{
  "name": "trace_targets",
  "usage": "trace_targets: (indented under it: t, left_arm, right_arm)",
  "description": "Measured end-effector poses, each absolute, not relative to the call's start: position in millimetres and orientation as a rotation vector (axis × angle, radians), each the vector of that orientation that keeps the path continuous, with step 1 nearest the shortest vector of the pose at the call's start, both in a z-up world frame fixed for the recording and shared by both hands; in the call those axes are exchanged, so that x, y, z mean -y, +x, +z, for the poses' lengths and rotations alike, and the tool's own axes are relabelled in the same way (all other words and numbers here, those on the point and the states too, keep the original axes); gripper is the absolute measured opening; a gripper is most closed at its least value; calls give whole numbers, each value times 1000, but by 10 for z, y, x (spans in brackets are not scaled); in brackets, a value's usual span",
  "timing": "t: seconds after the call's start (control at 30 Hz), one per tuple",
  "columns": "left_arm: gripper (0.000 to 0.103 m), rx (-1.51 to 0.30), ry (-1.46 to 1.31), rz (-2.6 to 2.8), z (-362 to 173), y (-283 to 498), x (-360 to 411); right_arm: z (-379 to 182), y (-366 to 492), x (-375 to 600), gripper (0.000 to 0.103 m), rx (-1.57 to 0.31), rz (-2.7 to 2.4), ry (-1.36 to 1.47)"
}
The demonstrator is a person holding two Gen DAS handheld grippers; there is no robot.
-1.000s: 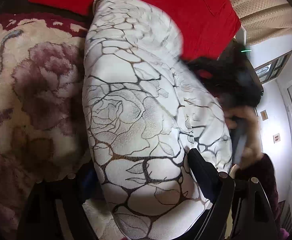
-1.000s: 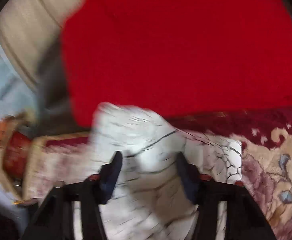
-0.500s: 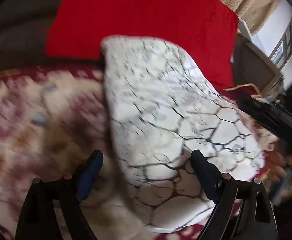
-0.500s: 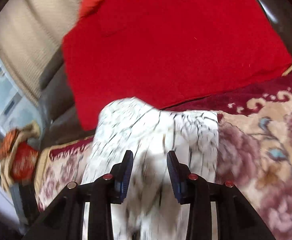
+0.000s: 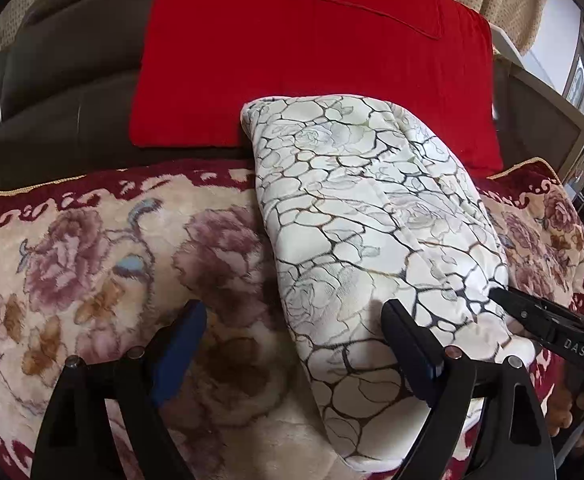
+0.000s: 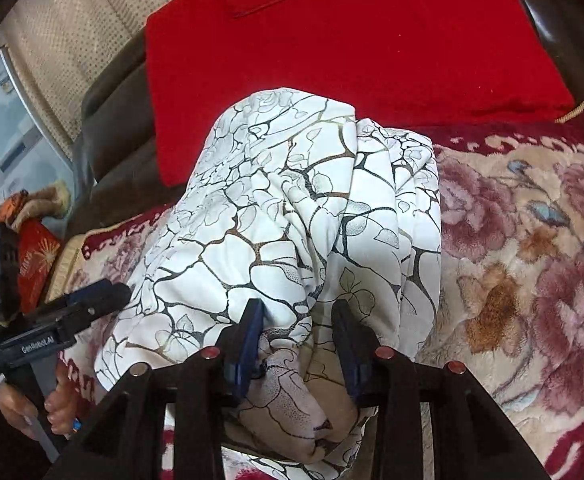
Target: Fold large clothes
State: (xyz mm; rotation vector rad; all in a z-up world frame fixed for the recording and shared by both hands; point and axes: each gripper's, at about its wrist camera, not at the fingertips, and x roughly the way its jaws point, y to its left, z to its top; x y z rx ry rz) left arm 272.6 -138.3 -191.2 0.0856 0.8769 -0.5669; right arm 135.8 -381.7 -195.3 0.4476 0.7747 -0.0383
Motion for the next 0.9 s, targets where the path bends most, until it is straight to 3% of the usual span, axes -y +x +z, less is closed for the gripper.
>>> trace_targets:
  t: [0.23,0.43,0.6,0.87,0.9]
  left_arm:
    - [90,-862,45,-457,-1894,2917,1353]
    - [90,-863,56,-383,-1952,3052,1455]
    - [90,-845,113,-363,-1989,3044,1582]
    - [90,-821,139,-343,-1966,3022,1632]
    - [90,-819,143,-342,-1965,3021,1638]
  right_arm:
    - [-1976,1282,3916,42,-725,21,518]
    - [-1609,1149,3881,45,-580,20,449]
    - [-2048,1394,3843,51,-761,-4,441]
    - [-1759,1204,3888,51,-646,22,458]
    - [-1742,1200,3896,57,-634,25,465]
